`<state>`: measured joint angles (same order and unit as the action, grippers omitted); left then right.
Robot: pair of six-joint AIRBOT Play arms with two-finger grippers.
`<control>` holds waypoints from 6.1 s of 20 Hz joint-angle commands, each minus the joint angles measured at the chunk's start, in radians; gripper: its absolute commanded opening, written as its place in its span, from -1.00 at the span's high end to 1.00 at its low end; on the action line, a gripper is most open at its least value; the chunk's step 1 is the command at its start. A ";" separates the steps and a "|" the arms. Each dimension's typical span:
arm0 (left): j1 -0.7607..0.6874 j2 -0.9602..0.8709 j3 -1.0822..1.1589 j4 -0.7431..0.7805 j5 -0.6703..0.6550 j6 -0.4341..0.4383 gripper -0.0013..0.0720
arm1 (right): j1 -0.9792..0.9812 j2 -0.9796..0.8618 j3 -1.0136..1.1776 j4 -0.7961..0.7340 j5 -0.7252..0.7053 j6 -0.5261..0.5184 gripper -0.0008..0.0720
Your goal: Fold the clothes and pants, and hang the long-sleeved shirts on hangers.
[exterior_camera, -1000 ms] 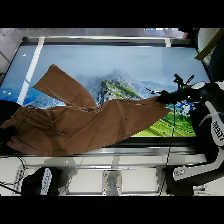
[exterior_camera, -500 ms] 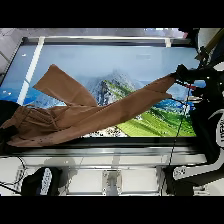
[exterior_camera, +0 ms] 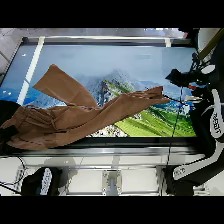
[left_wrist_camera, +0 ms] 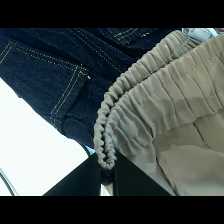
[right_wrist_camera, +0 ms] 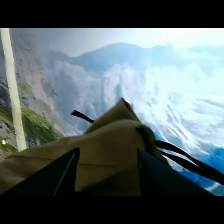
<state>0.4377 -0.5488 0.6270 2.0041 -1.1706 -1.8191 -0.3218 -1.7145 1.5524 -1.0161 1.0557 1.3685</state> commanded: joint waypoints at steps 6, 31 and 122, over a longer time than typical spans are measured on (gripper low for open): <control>0.000 0.000 0.000 0.000 0.000 0.000 0.89 | -0.050 -0.018 -0.079 -0.097 0.166 -0.133 -0.14; 0.000 0.000 0.000 0.000 0.000 0.000 0.89 | -0.142 -0.040 -0.080 -0.031 0.264 -0.227 -0.44; -0.294 -0.743 0.468 -0.723 0.145 0.526 0.90 | 0.740 -0.614 0.524 0.385 0.238 0.080 0.05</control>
<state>0.2333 -1.3148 1.0939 1.3071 -1.0473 -1.3033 0.3973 -2.3222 2.0754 -0.6216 1.2785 1.4532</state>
